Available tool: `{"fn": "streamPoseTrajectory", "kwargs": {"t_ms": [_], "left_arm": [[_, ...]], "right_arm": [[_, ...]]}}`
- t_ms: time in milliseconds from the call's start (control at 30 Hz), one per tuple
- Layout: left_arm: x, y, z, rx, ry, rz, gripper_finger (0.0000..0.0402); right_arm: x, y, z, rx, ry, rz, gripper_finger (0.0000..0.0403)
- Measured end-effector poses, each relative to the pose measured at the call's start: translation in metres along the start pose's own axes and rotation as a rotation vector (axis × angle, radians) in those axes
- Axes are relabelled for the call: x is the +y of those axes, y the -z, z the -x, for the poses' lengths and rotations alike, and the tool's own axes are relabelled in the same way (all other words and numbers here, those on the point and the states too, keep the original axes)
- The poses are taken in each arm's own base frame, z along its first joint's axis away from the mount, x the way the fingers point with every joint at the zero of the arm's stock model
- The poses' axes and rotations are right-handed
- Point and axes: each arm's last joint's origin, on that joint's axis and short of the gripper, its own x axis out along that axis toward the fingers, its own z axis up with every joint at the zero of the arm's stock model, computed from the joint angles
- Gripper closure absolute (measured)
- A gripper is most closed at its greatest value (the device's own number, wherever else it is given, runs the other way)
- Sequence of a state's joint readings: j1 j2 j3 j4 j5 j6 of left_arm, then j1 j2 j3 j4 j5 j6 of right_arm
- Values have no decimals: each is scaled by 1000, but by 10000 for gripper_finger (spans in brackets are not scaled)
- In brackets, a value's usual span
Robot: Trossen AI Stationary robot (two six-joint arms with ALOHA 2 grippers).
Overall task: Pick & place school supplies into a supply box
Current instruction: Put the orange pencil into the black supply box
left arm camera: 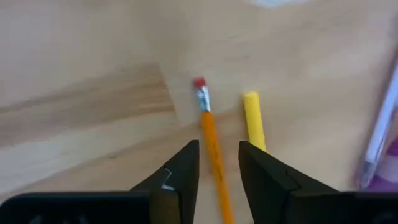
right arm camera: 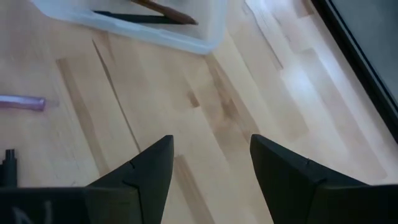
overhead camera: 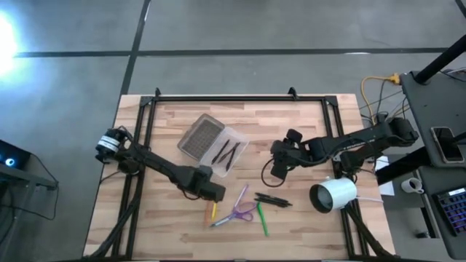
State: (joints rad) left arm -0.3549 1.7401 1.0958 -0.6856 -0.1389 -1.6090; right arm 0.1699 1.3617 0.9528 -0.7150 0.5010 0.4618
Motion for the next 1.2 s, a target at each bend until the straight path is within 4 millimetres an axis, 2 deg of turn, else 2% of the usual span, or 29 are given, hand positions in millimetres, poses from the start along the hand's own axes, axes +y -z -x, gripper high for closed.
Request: {"fn": "streamPoseTrajectory", "kwargs": {"t_ms": [233, 400, 700, 833, 1033, 1200], "left_arm": [[0, 23, 1, 18, 27, 49, 266], [-6, 30, 0, 15, 91, 65, 252], [-8, 46, -28, -2, 31, 72, 252], [-9, 52, -31, -7, -43, 66, 281], [-3, 51, -26, 4, -126, 18, 381], [-3, 46, -21, 21, -124, 17, 391]], "right_arm": [[0, 6, -5, 7, 4, 1, 197], [1, 5, -6, -3, -1, -6, 197], [-1, 3, -7, -10, 4, -21, 197], [-2, 4, -8, -8, 8, -19, 197], [-2, 6, -10, -7, 25, -14, 197], [-3, 7, -10, -14, 37, -14, 197]]}}
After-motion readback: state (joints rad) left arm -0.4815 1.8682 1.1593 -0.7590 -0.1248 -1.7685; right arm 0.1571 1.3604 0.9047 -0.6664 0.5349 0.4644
